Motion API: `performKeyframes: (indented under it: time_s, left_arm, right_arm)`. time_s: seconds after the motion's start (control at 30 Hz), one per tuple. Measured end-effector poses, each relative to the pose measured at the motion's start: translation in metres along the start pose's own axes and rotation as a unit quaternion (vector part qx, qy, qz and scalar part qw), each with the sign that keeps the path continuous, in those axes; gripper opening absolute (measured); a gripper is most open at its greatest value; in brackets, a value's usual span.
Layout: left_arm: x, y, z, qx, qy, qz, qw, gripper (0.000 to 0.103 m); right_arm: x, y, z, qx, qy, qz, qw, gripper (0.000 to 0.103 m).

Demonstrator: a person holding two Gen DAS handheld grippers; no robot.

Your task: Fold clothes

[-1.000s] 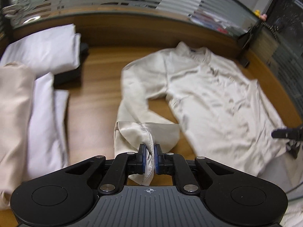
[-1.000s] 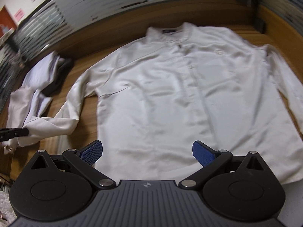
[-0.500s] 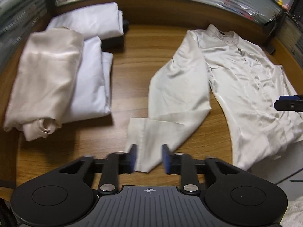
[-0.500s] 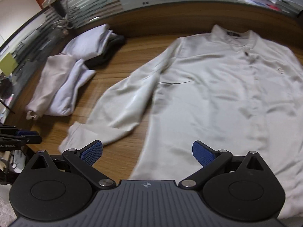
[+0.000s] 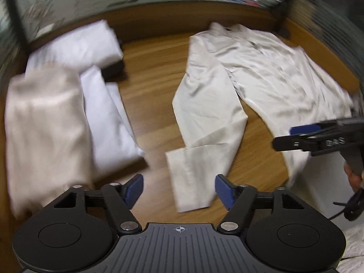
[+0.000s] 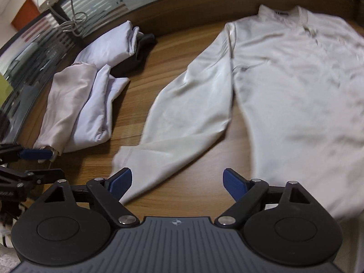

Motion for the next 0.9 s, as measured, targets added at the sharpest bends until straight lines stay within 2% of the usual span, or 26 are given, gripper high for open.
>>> performKeyframes:
  time_s: [0.1, 0.17, 0.27, 0.37, 0.4, 0.43, 0.5, 0.77, 0.8, 0.87, 0.9]
  left_arm:
    - [-0.002, -0.007, -0.016, 0.019, 0.019, 0.001, 0.9996, 0.089]
    - [-0.006, -0.009, -0.025, 0.023, 0.009, 0.006, 0.9997, 0.092]
    - [-0.013, -0.013, -0.039, 0.027, -0.007, 0.015, 0.9995, 0.102]
    - [-0.017, -0.018, -0.05, 0.031, -0.022, 0.025, 0.999, 0.103]
    - [-0.018, -0.019, -0.052, 0.033, -0.024, 0.028, 0.9988, 0.103]
    - [-0.018, -0.02, -0.053, 0.032, -0.023, 0.03, 0.9988, 0.103]
    - [-0.018, -0.021, -0.054, 0.028, -0.018, 0.033, 0.9989, 0.103]
    - [-0.008, -0.028, -0.063, -0.006, 0.014, 0.044, 0.9989, 0.103]
    - [-0.007, -0.028, -0.065, -0.006, 0.012, 0.043, 0.999, 0.103]
    - [-0.005, -0.027, -0.067, -0.005, 0.007, 0.041, 0.9991, 0.103]
    - [-0.004, -0.027, -0.068, -0.004, 0.003, 0.041, 0.9992, 0.103]
  right_arm:
    - [0.005, 0.02, -0.03, 0.01, 0.006, 0.008, 1.0, 0.088]
    - [0.004, 0.033, -0.048, 0.024, 0.004, 0.013, 1.0, 0.087]
    - [-0.001, 0.051, -0.072, 0.048, -0.014, 0.023, 0.999, 0.087]
    - [-0.006, 0.068, -0.089, 0.07, -0.04, 0.021, 0.997, 0.086]
    - [-0.007, 0.075, -0.095, 0.074, -0.048, 0.018, 0.996, 0.081]
    - [-0.007, 0.083, -0.1, 0.074, -0.055, 0.013, 0.996, 0.073]
    - [-0.008, 0.098, -0.107, 0.075, -0.059, 0.003, 0.995, 0.065]
    - [-0.014, 0.13, -0.114, 0.132, -0.087, -0.006, 0.987, 0.064]
    - [-0.014, 0.131, -0.115, 0.138, -0.094, -0.006, 0.986, 0.059]
    - [-0.016, 0.131, -0.116, 0.152, -0.107, -0.003, 0.983, 0.034]
    - [-0.016, 0.129, -0.113, 0.152, -0.104, -0.003, 0.983, 0.007]
Point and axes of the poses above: each gripper's, at about its wrist camera, not at the fingertips, and y roughly the way its jaws point, z to its right, x to its underside, the point moved 8 cm from there along y, roughly the way its jaws point, and after that the axes turned 14 degrees about -z, right-handed, at the moved point
